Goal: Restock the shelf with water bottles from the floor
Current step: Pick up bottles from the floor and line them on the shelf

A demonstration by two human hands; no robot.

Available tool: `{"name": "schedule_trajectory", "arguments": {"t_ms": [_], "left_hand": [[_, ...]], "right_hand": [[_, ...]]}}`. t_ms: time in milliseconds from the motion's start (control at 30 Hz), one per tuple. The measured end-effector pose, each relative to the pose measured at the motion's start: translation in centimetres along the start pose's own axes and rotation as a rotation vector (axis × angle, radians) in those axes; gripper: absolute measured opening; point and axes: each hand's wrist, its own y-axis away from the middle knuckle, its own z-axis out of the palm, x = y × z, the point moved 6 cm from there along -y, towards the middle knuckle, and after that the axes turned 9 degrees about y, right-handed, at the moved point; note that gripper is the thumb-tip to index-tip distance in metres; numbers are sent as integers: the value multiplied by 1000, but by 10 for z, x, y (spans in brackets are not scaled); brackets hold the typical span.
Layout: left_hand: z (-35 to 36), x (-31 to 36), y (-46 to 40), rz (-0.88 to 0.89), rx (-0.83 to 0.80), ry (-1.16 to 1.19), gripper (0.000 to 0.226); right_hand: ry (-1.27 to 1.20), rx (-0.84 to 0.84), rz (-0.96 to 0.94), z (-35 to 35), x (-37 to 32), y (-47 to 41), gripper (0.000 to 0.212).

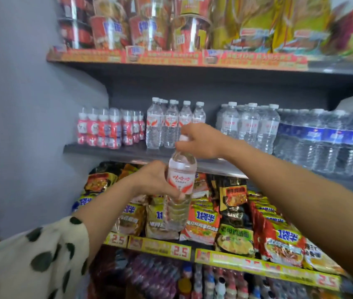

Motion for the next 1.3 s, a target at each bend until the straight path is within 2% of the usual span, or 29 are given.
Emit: {"name": "schedule_trajectory", "arguments": {"t_ms": [167,300,467,567,667,767,933,1067,1300], "left_hand": [[-64,23,-39,48,44,36,43],[-108,27,-82,62,164,49,38],[-127,6,-138,49,178,113,15],[-131,-16,-175,36,197,84,17],[-134,-38,-209,0,223,-10,22],[-136,-53,-237,-39,225,-48,15],[-143,-71,-263,-86,268,-186,31],[-141,-77,-276,-84,280,-382,20],[-145,-95,-296,-117,323,-573,37]], "right_hand": [[74,152,79,-39,12,-72,28],[49,225,136,-59,44,-124,30],[-9,216,170,-46,79,-179,27],[4,166,179,-21,102,-215,26],[-5,120,190,9,127,-247,27],[-15,101,192,26,146,-273,30],[-8,53,166,53,160,-305,33],[-58,51,160,68,165,-323,29],[-13,40,141,78,167,-341,24]]}}
